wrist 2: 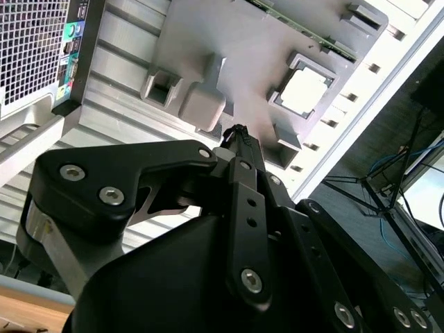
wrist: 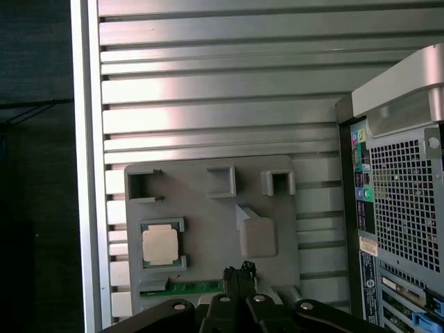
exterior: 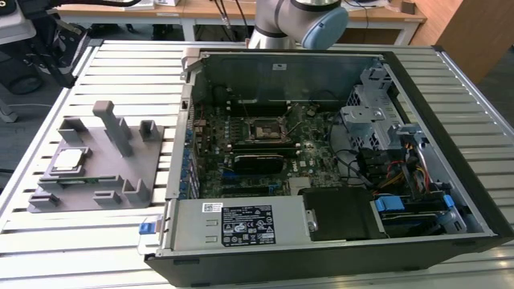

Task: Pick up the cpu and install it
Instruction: 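Reach for the cpu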

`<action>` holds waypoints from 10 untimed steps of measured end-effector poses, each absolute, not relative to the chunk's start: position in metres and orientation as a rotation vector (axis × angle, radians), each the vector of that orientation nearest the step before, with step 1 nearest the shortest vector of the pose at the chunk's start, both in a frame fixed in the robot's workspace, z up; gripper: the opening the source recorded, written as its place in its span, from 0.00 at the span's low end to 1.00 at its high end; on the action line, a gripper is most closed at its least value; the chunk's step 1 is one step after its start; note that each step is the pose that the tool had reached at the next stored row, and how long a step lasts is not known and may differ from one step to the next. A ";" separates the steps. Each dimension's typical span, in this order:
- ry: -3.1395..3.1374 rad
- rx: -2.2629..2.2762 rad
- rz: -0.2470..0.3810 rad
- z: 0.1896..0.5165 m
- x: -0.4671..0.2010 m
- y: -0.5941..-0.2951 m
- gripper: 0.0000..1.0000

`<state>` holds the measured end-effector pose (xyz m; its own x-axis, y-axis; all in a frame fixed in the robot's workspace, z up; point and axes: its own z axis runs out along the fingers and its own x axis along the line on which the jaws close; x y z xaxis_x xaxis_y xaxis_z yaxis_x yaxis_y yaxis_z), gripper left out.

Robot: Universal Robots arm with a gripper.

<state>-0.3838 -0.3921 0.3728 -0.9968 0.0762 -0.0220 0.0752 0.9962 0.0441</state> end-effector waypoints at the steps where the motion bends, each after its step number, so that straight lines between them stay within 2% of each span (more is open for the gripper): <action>1: 3.115 0.118 0.068 0.373 -0.385 -0.392 0.11; 10: 3.115 0.118 0.067 0.371 -0.398 -0.392 0.11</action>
<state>-0.3980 -0.3921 0.3712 -0.9969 0.0762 -0.0215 0.0752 0.9962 0.0441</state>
